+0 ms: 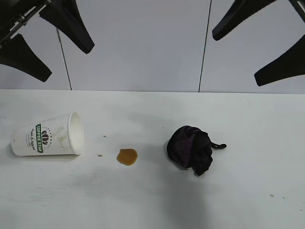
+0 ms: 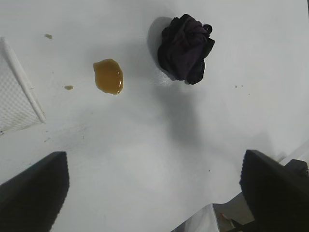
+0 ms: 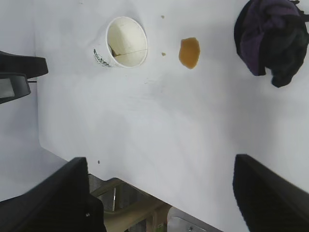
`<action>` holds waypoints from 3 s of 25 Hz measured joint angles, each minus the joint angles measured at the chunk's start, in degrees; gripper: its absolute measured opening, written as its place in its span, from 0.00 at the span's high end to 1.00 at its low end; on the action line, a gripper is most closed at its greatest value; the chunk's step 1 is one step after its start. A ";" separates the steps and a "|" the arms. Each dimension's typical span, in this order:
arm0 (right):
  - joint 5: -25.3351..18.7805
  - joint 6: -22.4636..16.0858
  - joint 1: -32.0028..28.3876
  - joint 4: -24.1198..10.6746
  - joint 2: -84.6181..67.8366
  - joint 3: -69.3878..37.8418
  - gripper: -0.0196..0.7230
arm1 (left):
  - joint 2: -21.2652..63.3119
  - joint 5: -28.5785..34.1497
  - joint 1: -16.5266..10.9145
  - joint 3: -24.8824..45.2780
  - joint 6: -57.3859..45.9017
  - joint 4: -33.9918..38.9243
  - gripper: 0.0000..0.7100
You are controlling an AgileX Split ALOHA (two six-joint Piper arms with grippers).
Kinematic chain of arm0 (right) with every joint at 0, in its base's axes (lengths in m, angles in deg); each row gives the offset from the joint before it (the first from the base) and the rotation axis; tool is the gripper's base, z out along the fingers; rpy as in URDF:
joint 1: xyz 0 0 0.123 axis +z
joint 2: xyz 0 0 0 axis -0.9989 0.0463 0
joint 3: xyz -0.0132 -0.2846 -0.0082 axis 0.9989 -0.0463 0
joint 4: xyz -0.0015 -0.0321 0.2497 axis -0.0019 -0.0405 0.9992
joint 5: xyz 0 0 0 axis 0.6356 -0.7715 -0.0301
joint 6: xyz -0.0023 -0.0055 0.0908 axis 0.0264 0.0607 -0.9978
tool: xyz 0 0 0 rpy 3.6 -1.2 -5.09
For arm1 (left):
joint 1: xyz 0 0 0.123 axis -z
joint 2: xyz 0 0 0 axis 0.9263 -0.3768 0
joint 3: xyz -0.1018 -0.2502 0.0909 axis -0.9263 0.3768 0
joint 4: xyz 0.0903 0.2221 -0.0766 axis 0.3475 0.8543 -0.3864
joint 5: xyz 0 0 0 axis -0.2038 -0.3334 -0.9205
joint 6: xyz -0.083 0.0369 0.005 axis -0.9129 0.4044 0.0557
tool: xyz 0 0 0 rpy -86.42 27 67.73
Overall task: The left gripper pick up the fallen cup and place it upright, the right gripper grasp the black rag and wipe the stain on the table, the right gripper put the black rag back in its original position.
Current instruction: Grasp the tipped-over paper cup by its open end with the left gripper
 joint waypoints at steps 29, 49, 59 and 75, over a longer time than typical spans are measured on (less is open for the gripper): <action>0.90 0.90 0.00 -2.30 0.00 0.00 0.21 | 0.00 -9.45 0.00 0.00 17.89 -0.06 0.08; 2.25 0.97 0.04 -4.79 0.00 0.00 0.21 | -9.68 -8.18 18.71 0.00 23.33 55.03 0.04; 2.32 0.97 0.04 -4.95 0.00 0.00 0.21 | -13.35 -11.47 19.71 0.00 24.96 58.24 0.02; 2.38 1.03 0.04 -5.21 0.00 0.00 0.21 | -24.76 -15.12 17.04 -4.47 25.09 59.60 0.02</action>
